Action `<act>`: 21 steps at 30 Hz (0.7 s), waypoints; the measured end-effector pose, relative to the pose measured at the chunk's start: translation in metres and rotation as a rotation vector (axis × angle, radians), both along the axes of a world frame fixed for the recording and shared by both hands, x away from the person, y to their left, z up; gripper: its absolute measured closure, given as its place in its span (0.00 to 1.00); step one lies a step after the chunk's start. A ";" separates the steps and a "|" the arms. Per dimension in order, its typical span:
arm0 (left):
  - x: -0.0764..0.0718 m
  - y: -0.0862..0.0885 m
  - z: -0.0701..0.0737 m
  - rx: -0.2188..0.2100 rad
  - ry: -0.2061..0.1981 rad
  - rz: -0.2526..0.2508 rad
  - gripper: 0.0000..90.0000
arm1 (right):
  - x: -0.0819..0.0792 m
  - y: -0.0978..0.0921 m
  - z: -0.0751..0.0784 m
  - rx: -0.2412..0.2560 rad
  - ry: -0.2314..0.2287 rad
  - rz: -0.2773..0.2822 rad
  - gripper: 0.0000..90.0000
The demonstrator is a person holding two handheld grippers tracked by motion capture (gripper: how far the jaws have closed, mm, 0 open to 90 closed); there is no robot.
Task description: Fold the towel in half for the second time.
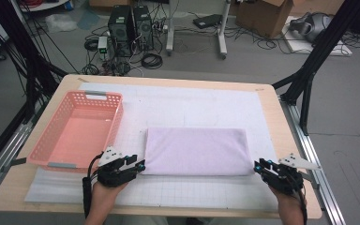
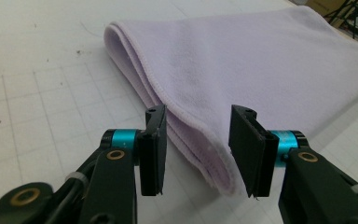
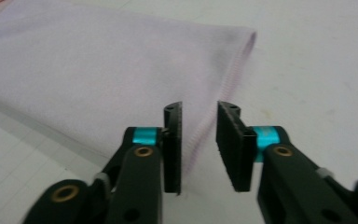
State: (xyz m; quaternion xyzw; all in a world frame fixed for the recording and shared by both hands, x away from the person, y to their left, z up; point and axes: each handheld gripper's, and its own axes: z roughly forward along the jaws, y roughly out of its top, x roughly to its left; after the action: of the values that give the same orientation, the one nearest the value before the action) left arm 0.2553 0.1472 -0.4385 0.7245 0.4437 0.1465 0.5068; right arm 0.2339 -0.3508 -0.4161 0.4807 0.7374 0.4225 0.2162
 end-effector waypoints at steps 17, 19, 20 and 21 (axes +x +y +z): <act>0.008 -0.021 -0.013 0.083 0.079 -0.072 0.75 | 0.017 0.010 -0.026 -0.108 0.100 0.046 0.83; 0.007 -0.019 -0.013 0.087 0.076 -0.068 0.76 | 0.015 0.007 -0.027 -0.087 0.108 0.035 0.81; 0.006 -0.019 -0.012 0.087 0.074 -0.059 0.75 | 0.013 0.006 -0.026 -0.086 0.109 0.032 0.80; 0.006 -0.018 -0.012 0.085 0.073 -0.057 0.75 | 0.010 0.005 -0.025 -0.087 0.107 0.033 0.80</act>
State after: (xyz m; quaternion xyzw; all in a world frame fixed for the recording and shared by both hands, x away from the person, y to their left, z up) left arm 0.2610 0.1292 -0.4501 0.7624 0.4347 0.1242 0.4630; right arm 0.2443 -0.3459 -0.4412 0.4803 0.7735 0.3671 0.1902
